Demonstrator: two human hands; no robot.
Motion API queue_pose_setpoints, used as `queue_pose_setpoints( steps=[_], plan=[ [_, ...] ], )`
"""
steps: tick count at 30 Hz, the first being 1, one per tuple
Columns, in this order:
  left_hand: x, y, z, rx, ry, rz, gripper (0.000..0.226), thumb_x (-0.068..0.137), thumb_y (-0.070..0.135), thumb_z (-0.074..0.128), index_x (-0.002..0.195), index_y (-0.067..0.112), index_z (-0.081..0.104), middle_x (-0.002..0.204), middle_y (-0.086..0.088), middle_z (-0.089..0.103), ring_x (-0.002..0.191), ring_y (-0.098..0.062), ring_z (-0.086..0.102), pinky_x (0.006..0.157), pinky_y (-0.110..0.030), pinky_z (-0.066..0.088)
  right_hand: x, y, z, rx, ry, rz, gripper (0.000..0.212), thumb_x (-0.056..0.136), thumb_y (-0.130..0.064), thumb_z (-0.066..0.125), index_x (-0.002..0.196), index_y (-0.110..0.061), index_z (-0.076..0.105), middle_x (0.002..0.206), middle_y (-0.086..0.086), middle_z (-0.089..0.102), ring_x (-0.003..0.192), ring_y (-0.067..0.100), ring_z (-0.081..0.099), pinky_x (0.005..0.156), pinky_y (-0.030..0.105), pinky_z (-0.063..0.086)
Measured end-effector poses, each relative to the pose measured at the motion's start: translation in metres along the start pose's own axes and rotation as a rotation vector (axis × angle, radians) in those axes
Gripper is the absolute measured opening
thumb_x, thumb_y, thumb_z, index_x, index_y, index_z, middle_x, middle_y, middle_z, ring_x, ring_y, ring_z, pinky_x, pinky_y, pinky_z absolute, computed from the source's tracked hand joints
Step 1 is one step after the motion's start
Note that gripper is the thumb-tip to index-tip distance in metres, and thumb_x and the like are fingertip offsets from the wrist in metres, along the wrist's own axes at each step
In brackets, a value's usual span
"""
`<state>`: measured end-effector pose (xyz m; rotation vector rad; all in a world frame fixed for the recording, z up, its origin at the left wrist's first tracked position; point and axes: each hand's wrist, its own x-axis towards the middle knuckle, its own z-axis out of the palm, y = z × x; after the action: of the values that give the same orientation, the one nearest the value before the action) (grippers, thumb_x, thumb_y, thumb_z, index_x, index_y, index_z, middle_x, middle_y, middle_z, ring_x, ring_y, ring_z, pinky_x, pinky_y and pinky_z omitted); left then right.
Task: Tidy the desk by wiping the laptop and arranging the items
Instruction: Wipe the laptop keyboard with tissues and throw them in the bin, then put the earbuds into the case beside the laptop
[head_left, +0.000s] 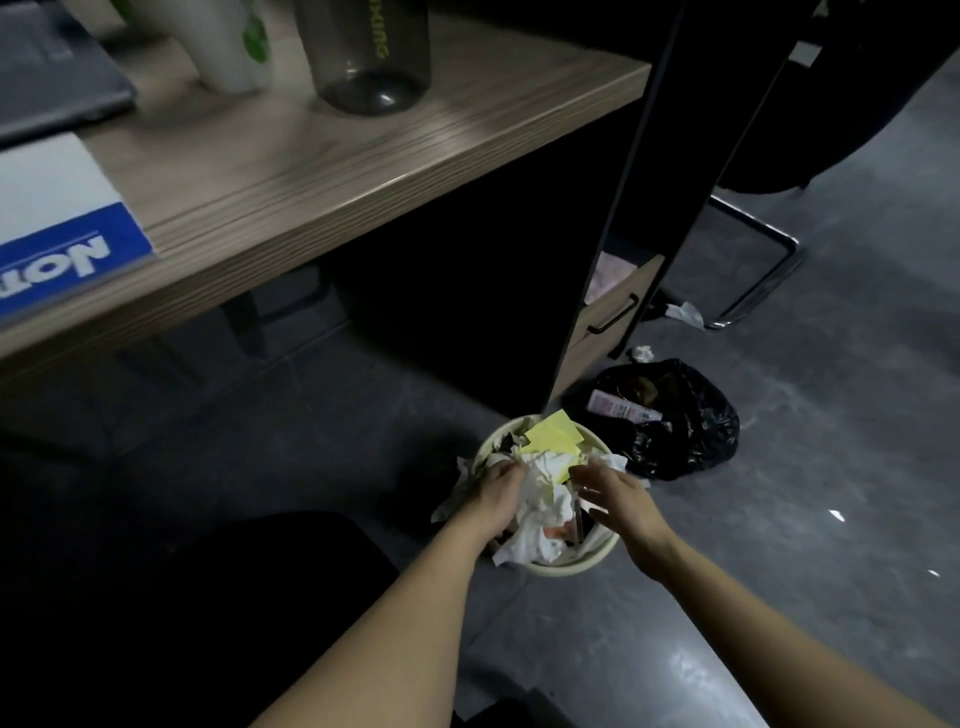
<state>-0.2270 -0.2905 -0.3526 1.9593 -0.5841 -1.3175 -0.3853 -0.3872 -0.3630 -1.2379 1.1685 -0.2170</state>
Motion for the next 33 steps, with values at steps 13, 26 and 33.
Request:
queue_pose_setpoints(
  steps=[13,26,33],
  plan=[
    [-0.065,0.030,-0.047,-0.102,0.169,0.276,0.022,0.098,0.037,0.045,0.101,0.032,0.066,0.113,0.004,0.069,0.107,-0.017,0.062,0.097,-0.036,0.046,-0.047,-0.063,0.025,-0.104,-0.135,-0.216,0.037,0.100,-0.041,0.044,0.109,-0.014,0.069,0.113,-0.003,0.070,0.106,0.016,0.064,0.089,0.034,0.051],
    [-0.217,0.098,-0.158,-0.179,0.382,0.592,0.024,0.103,0.027,0.041,0.111,0.024,0.064,0.117,0.003,0.068,0.108,-0.016,0.063,0.090,-0.029,0.049,-0.139,-0.201,0.102,-0.141,-0.317,-0.588,0.026,0.100,-0.030,0.050,0.099,-0.013,0.070,0.094,-0.003,0.072,0.083,0.012,0.063,0.069,0.026,0.048],
    [-0.298,0.119,-0.227,-0.124,0.514,0.749,0.020,0.103,0.022,0.042,0.105,0.027,0.062,0.111,0.006,0.067,0.105,-0.015,0.063,0.087,-0.030,0.049,-0.198,-0.261,0.146,-0.148,-0.419,-0.751,0.025,0.099,-0.027,0.051,0.100,-0.010,0.070,0.095,0.001,0.071,0.083,0.011,0.063,0.076,0.031,0.048]
  ],
)
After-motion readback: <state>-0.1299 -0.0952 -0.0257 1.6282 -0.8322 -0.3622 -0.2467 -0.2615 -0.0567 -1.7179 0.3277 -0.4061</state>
